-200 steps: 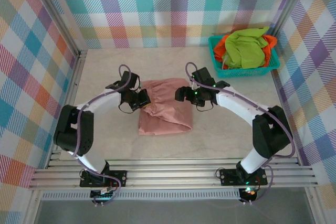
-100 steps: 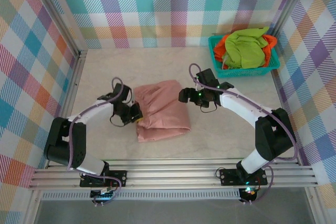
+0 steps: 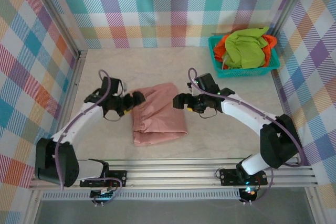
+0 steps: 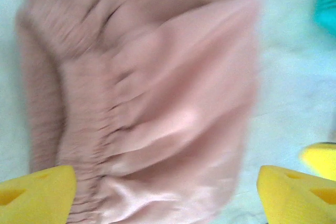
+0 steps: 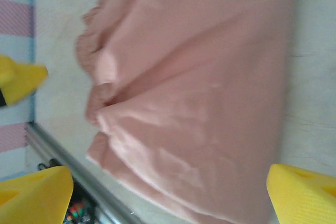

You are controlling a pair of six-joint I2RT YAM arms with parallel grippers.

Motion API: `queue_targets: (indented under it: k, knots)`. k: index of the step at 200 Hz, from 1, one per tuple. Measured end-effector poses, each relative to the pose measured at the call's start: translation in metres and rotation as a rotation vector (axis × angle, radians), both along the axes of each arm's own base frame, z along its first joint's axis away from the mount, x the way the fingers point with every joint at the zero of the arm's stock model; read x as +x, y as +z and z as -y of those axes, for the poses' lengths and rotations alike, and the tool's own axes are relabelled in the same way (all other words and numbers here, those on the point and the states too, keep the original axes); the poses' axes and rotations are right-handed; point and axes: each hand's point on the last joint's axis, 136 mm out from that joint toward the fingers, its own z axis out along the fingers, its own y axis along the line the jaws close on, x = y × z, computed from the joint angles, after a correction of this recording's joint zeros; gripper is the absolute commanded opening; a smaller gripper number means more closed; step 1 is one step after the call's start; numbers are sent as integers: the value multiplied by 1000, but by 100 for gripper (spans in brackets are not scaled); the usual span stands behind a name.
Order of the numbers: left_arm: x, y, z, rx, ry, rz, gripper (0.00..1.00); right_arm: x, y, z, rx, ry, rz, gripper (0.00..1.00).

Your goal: Fold and stack the shorts

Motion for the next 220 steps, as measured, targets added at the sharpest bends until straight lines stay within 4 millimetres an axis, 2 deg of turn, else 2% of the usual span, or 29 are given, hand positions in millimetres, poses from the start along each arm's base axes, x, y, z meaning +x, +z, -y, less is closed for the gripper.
queue_targets:
  k: [18,26,38,60,80,96,116,135,150,182,220]
  knots:
    - [19,51,8,-58,-2,120,96,-9,12,-20,50,42,22,96]
    - [25,62,12,-87,-8,142,96,-14,16,-29,70,56,27,96]
    - [33,62,19,-123,-11,137,97,-19,20,-40,94,72,32,96]
    - [45,30,27,-158,-2,42,98,-24,22,-59,131,86,31,96]
    - [46,-11,30,-173,18,-58,97,-27,10,-73,146,89,3,96]
    - [45,-39,30,-172,35,-124,97,-32,-10,-79,139,79,-43,96]
    - [46,-59,30,-163,42,-156,97,-40,-44,-76,107,57,-113,96]
    - [50,-71,28,-144,50,-163,97,-49,-76,-66,60,32,-181,96]
    - [53,-79,26,-123,56,-163,97,-54,-91,-59,35,15,-210,96]
    - [58,-92,22,-81,55,-160,97,-56,-95,-58,51,11,-201,96]
    - [67,-96,19,-62,49,-135,96,-61,-93,-53,74,11,-173,96]
